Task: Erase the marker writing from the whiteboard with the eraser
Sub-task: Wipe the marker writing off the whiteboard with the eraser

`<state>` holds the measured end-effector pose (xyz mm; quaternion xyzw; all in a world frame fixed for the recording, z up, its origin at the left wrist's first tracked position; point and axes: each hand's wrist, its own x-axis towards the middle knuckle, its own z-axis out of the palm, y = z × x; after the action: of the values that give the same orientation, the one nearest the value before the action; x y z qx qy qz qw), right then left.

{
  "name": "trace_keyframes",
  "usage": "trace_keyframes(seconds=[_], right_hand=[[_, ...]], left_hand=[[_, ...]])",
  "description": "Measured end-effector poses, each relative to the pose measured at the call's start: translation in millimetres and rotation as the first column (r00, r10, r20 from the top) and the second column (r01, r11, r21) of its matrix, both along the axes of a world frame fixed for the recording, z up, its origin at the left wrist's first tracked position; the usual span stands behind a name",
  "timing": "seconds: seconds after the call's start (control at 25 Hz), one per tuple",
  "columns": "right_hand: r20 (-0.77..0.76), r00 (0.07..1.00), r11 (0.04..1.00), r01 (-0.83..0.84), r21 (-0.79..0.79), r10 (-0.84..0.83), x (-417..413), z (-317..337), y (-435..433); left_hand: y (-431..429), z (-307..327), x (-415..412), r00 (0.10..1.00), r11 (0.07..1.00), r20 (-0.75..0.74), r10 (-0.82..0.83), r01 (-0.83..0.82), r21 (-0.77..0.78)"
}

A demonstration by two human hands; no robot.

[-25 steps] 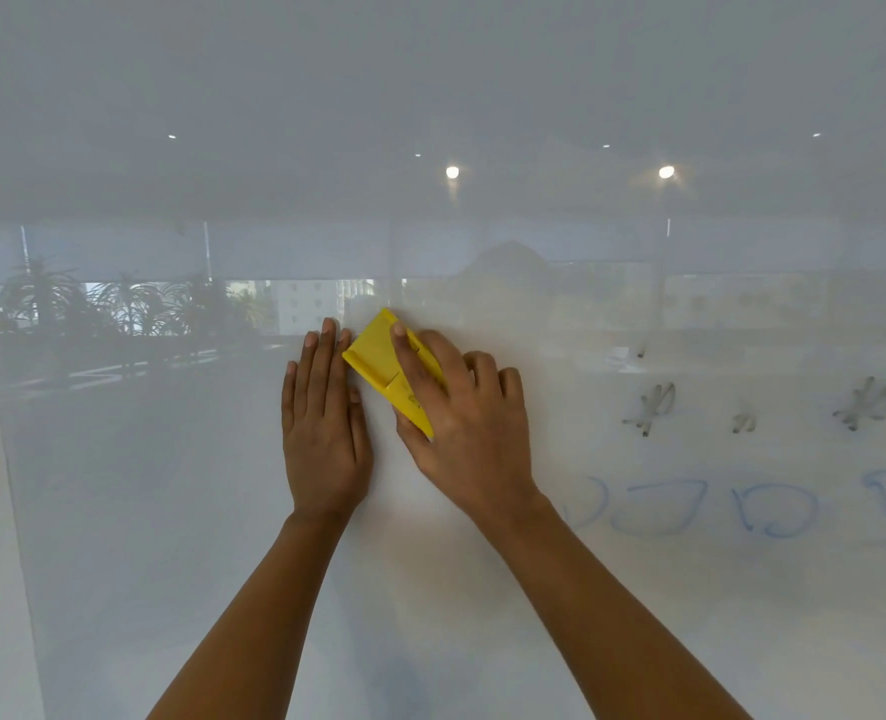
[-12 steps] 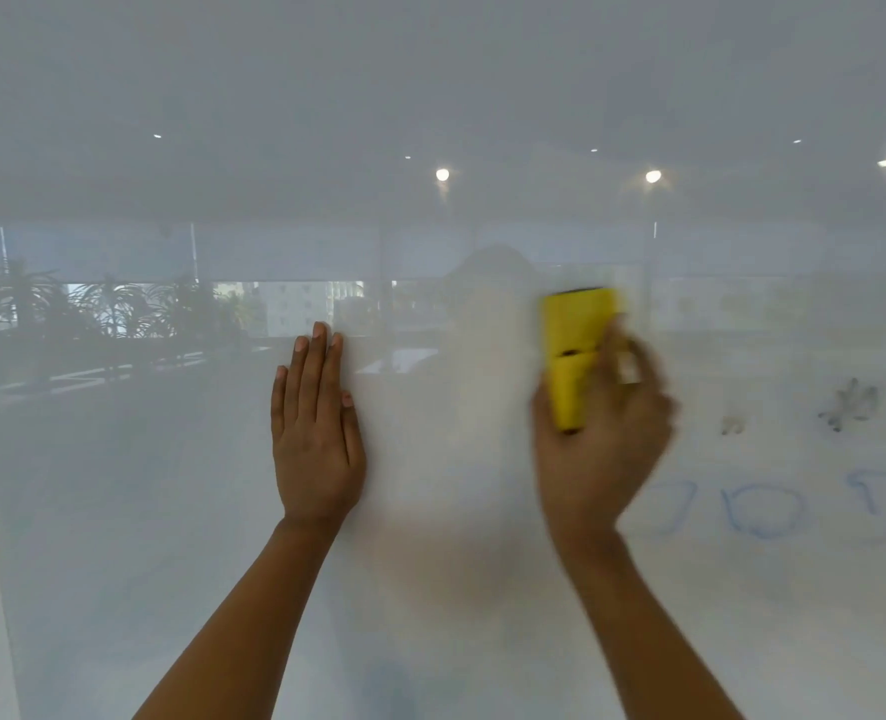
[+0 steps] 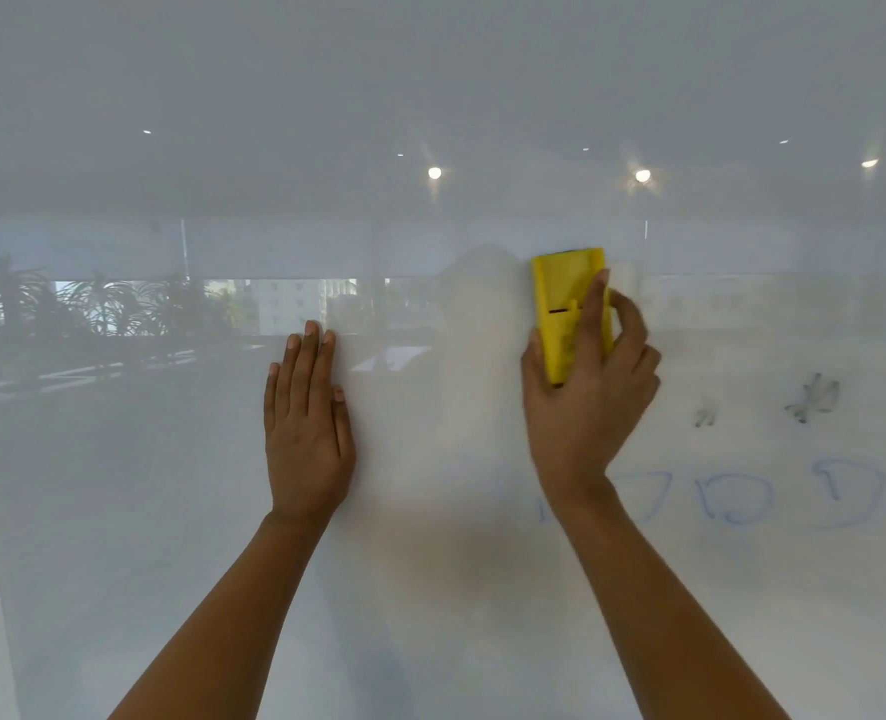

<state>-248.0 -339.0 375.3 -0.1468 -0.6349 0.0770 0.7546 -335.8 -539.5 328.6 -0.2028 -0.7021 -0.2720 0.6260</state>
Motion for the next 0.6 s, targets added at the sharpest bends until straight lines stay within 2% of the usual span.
trace_keyframes(seconds=[0.08, 0.16, 0.24, 0.32, 0.36, 0.44, 0.52, 0.6], right_hand=[[0.115, 0.993, 0.974, 0.005, 0.227, -0.032, -7, -27, -20], [0.249, 0.964, 0.867, -0.049, 0.496, -0.088, -8, -79, -31], [0.338, 0.933, 0.783, -0.118, 0.611, -0.124, -1, -128, -26], [0.362, 0.925, 0.746, -0.162, 0.646, -0.113, 7, -149, -2], [0.348, 0.931, 0.751, -0.153, 0.642, -0.108, 11, -148, 14], [0.273, 0.956, 0.832, -0.062, 0.551, -0.11, 20, -129, 45], [0.169, 0.984, 0.958, 0.001, 0.287, -0.052, 25, -93, 63], [0.045, 0.999, 1.0, -0.014, -0.01, 0.014, 23, -60, 58]], left_hand=[[0, 1, 3, 1.0, 1.0, 0.014, -0.006, 0.006, 0.006], [2, 2, 5, 1.0, 1.0, 0.024, -0.02, 0.02, 0.021], [3, 2, 8, 0.999, 0.999, 0.033, -0.029, 0.028, 0.031], [3, 2, 11, 0.999, 0.999, 0.04, -0.028, 0.027, 0.028], [4, 2, 12, 0.999, 0.999, 0.044, -0.03, 0.029, 0.028], [6, 2, 14, 0.997, 0.998, 0.06, -0.041, 0.038, 0.045], [11, 3, 18, 0.996, 0.996, 0.073, -0.045, 0.04, 0.074], [17, 4, 21, 0.996, 0.994, 0.08, -0.045, 0.036, 0.103]])
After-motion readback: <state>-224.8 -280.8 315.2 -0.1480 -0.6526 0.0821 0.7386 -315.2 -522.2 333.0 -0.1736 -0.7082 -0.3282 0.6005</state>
